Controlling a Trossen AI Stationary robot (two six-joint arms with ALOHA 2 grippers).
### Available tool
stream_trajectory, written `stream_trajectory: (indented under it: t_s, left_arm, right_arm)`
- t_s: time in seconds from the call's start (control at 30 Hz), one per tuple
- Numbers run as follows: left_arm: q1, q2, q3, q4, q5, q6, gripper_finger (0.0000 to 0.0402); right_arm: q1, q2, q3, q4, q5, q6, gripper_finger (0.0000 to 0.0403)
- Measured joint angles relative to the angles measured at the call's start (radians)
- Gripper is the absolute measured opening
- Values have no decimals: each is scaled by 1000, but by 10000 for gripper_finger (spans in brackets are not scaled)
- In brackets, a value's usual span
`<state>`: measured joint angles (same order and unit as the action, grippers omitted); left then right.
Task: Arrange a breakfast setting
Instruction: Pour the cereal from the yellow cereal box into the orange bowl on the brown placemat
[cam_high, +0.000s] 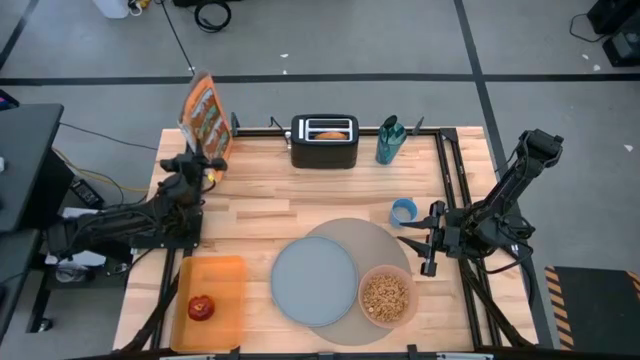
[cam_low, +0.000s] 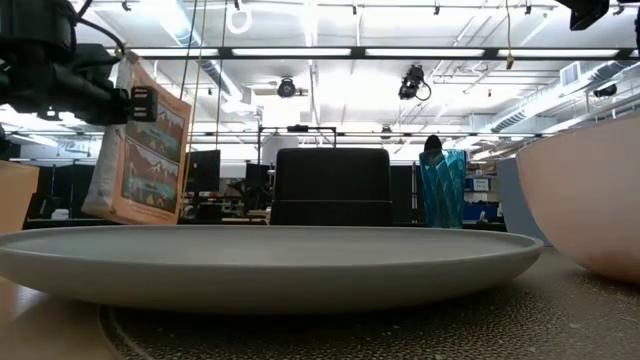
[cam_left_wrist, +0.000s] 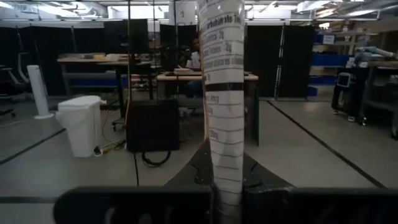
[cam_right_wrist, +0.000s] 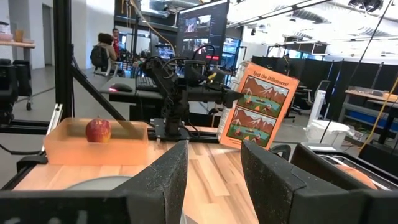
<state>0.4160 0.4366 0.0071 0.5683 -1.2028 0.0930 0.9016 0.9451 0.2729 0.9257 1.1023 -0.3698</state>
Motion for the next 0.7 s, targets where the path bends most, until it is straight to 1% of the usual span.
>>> stream_trajectory:
  t_s: [0.13, 0.27, 0.47, 0.7]
  left_arm:
    - [34, 0, 0, -17, 38, -48, 9]
    - [36, 0, 1, -46, 31, -82, 9]
    - [36, 0, 1, -58, -30, -58, 16]
    - [35, 0, 0, -96, -127, -32, 15]
  right_arm:
    - [0, 0, 0, 0, -1, -5, 158]
    - [0, 0, 0, 0, -4, -2, 158]
    - [0, 0, 0, 0, -4, -3, 158]
    - [0, 0, 0, 0, -4, -2, 158]
